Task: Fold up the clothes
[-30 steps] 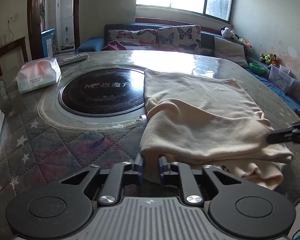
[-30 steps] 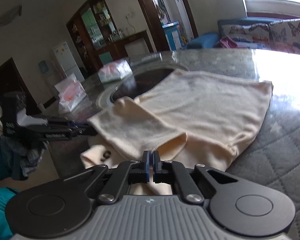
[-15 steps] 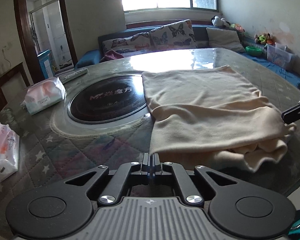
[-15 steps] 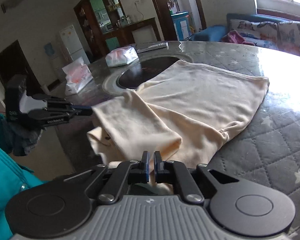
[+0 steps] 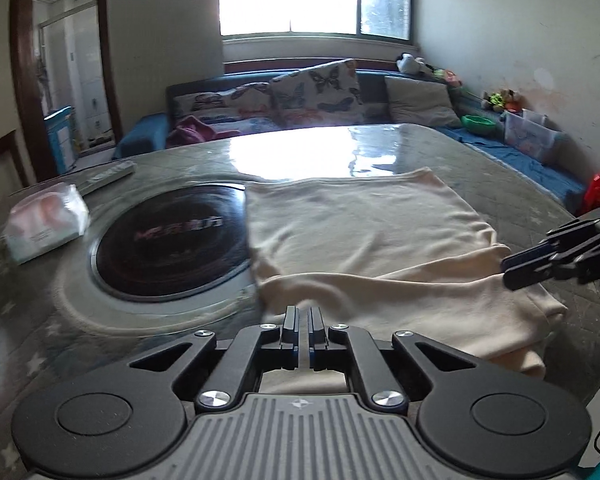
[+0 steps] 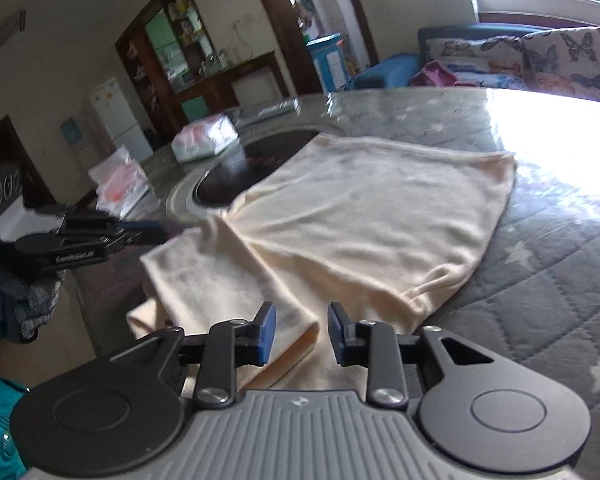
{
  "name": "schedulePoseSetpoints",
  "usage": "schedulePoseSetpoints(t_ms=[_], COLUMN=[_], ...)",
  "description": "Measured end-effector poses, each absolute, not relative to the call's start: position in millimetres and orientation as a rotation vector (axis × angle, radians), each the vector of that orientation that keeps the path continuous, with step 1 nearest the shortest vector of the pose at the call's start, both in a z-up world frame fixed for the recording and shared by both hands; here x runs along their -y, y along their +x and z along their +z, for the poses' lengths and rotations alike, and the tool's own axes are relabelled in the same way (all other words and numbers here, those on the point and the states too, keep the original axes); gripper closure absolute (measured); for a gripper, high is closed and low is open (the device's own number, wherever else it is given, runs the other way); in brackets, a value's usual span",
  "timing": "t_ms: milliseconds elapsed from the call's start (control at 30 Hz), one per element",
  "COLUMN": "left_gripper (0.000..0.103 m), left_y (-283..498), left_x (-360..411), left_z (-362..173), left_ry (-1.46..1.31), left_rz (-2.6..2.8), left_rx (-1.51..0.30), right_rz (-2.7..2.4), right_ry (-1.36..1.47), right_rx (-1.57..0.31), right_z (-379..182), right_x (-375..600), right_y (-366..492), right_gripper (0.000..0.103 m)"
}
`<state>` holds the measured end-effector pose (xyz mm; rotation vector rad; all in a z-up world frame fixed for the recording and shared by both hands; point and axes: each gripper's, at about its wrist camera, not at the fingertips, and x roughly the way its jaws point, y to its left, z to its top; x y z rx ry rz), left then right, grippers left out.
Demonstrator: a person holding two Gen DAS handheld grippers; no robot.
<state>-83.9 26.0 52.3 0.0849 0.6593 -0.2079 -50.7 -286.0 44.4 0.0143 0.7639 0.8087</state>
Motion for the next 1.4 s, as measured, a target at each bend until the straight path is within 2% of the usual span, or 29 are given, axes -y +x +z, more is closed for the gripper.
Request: schedulePoseSetpoints(t_ms=[33,67,100,300,367,567,733,833,900,967,1100,1233,1400], left_gripper=[0.097,0.097,0.097,0.095,0.095,0.095,0.095,0.095,0.095,0.094,0.092,0.079,0.075], left_y=[-81,-79,-78,-74,-73,-55,-31,-28,-30,-33,-39,-43,-47], left_x=[-23,-22,-21,-29,-29,-26,-29,-35,-36,-34,-30,-27,-21], left_z=[50,48,45,40,44,51,38,36,37,38,40,46,50], left_ry=[0.082,0.083,0.084,0.060,0.056,0.038,0.021,-0.018,-0.021,-0.022,-0.009,0.003,0.014], left_rz=[-0.216,-0.222,-0.224,-0.225,-0.228,-0.241,-0.202,-0.182,-0.178,-0.177,-0.174,-0.177,-0.193], left_rx=[-0.666,-0.674,-0.685,-0.734,-0.722,-0.697,-0.724,-0.723,-0.716,-0.712,-0.704,-0.687,-0.675], right_rz=[0.803,0.798,0.792,0.760,0.772,0.806,0.818,0.806,0.813,0.816,0.817,0.817,0.821], right_ry=[0.000,-0.013,-0.027,-0.107,-0.097,-0.067,-0.077,-0.096,-0.103,-0.118,-0.128,-0.119,-0.116], right_rx=[-0.758,-0.753,-0.747,-0.712,-0.704,-0.682,-0.725,-0.727,-0.713,-0.702,-0.696,-0.687,-0.670], right_z=[45,45,46,48,49,52,37,33,35,36,36,37,41], right_x=[285,284,282,276,276,277,265,265,265,264,263,264,263], right_y=[-51,-52,-53,-56,-57,-57,-55,-58,-62,-66,-68,-67,-67], right_gripper=[0.076,0.088,0.096,0.095,0.092,0.091,0.091,0.089,0.071,0.058,0.058,0.057,0.056])
